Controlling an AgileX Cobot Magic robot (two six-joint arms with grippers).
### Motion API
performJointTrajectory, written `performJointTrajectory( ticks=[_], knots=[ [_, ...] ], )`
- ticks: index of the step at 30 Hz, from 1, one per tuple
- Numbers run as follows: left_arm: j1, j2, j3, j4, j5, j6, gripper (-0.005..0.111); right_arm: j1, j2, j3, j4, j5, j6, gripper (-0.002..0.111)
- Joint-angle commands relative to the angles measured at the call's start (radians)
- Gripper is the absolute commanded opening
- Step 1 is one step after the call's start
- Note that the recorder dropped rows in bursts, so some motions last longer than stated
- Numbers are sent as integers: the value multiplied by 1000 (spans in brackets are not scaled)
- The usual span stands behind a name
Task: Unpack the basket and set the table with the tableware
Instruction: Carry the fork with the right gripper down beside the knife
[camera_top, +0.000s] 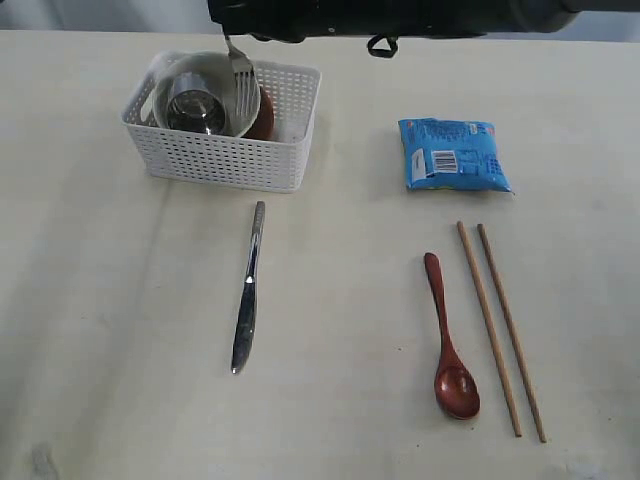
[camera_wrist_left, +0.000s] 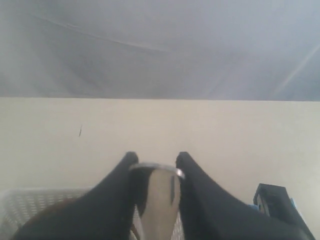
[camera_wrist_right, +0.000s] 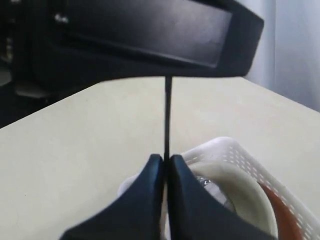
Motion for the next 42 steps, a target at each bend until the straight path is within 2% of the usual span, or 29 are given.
performJointTrajectory(
  ticks=[1, 6, 10, 13, 19, 24, 27, 31, 34, 37, 42],
  knots=[
    [1, -11, 9, 3, -16, 5, 41, -2, -4, -7, -7, 15, 56, 0],
    [10, -11, 9, 10, -16, 5, 48, -2, -4, -7, -7, 15, 102, 0],
    [44, -23, 9, 10, -7, 2, 63, -9, -7, -7, -7, -27, 200, 0],
    [71, -44, 9, 10, 24, 8, 71, -32, -15, -7, -38, -71, 346, 0],
    [106, -88, 10, 13, 121, 121, 70, -63, -40, -7, -306, -11, 717, 0],
    [106, -115, 17, 33, 186, 159, 70, -63, -85, -1, -412, 80, 838, 0],
    [106, -128, 37, 33, 198, 181, 70, -63, -149, 64, -414, 89, 852, 0],
    [106, -138, 73, 33, 198, 181, 70, -63, -255, 241, -385, 10, 850, 0],
    [106, -140, 99, 33, 181, 181, 70, -50, -312, 411, -207, 2, 747, 0],
    [106, -140, 139, 33, 146, 188, 70, -1, -338, 546, -15, 9, 596, 0],
    [106, -140, 201, 48, 113, 188, 70, 91, -320, 658, -7, 6, 549, 0]
  ],
)
